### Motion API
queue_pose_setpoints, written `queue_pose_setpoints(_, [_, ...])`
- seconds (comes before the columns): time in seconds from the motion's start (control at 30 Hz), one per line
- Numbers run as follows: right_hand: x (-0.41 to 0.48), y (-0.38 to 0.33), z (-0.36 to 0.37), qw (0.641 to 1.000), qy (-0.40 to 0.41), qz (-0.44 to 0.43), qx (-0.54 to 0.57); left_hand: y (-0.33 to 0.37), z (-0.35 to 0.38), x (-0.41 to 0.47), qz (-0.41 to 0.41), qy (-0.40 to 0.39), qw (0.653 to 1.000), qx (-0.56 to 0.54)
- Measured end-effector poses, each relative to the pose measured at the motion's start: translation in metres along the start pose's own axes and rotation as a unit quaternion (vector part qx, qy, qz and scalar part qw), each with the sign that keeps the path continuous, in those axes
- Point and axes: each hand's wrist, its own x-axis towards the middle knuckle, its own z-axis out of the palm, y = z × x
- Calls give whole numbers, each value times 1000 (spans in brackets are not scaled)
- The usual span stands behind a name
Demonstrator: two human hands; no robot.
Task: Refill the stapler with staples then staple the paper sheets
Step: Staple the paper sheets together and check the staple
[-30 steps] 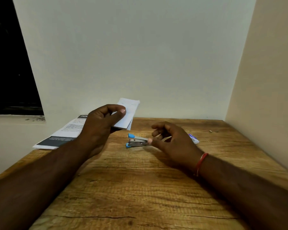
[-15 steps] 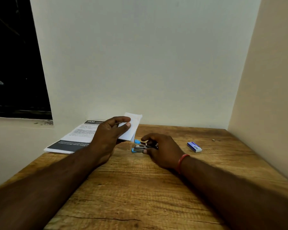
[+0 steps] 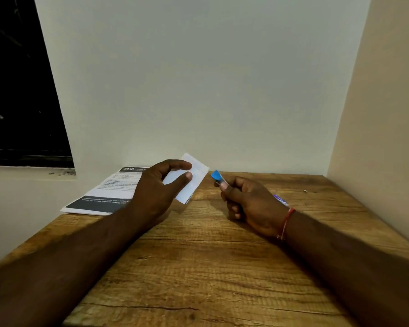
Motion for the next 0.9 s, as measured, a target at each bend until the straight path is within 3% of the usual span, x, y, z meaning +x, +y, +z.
queue_pose_setpoints(0.2, [-5,1,9,998,-60,8,-28,3,0,-3,96,30,987,122])
queue_pose_setpoints(0.43, [-9,-4,12,998,-50,8,-24,4,1,-2,75,11,990,115])
queue_pose_setpoints(0.9, [-9,-2,11,998,-28,-36,-43,6,6,-7,121,-53,979,156])
